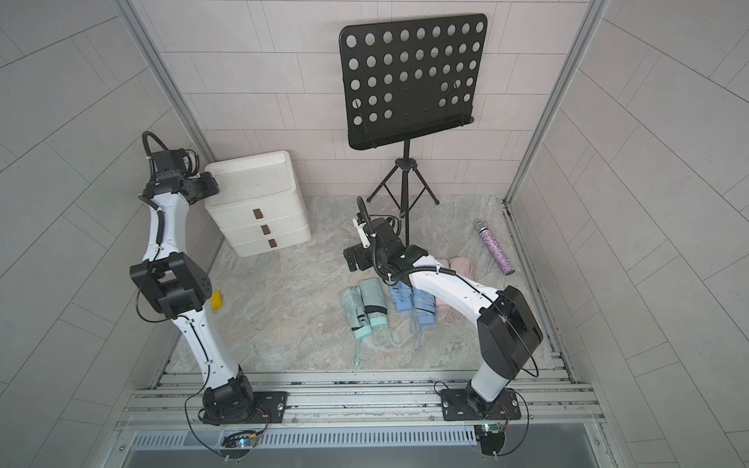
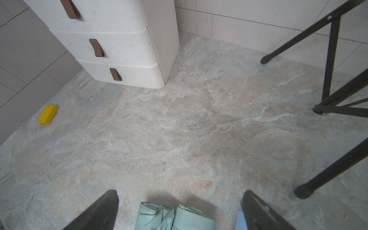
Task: Place the umbrella in the drawer by color
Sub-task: Move the storage box to the center of the board.
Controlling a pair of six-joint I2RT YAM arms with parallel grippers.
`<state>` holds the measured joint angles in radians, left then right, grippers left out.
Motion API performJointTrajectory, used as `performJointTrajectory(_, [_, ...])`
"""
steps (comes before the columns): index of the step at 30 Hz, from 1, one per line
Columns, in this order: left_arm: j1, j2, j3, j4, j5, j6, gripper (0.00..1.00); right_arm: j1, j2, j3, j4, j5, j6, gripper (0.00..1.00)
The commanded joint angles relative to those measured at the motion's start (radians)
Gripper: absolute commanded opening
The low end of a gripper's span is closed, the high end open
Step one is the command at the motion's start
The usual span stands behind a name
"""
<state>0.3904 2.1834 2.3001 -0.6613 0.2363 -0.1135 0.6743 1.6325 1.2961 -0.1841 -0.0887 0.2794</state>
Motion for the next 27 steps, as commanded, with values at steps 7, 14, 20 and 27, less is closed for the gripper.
performJointTrajectory(7, [-0.006, -0.046, -0.033, -0.002, -0.029, 0.034, 0.05, 0.014, 0.021, 0.038, -0.018, 0.007, -0.01, 0.99])
performJointTrajectory(14, [-0.006, -0.154, -0.151, 0.014, -0.015, 0.081, 0.0, 0.034, 0.043, 0.073, -0.046, 0.015, -0.018, 0.98])
performJointTrajectory(20, [-0.005, -0.295, -0.336, 0.099, 0.024, 0.094, 0.0, 0.047, 0.058, 0.096, -0.067, 0.029, -0.025, 0.98])
performJointTrajectory(27, [-0.007, -0.416, -0.503, 0.098, 0.063, 0.086, 0.0, 0.068, 0.09, 0.137, -0.098, 0.032, -0.035, 0.98])
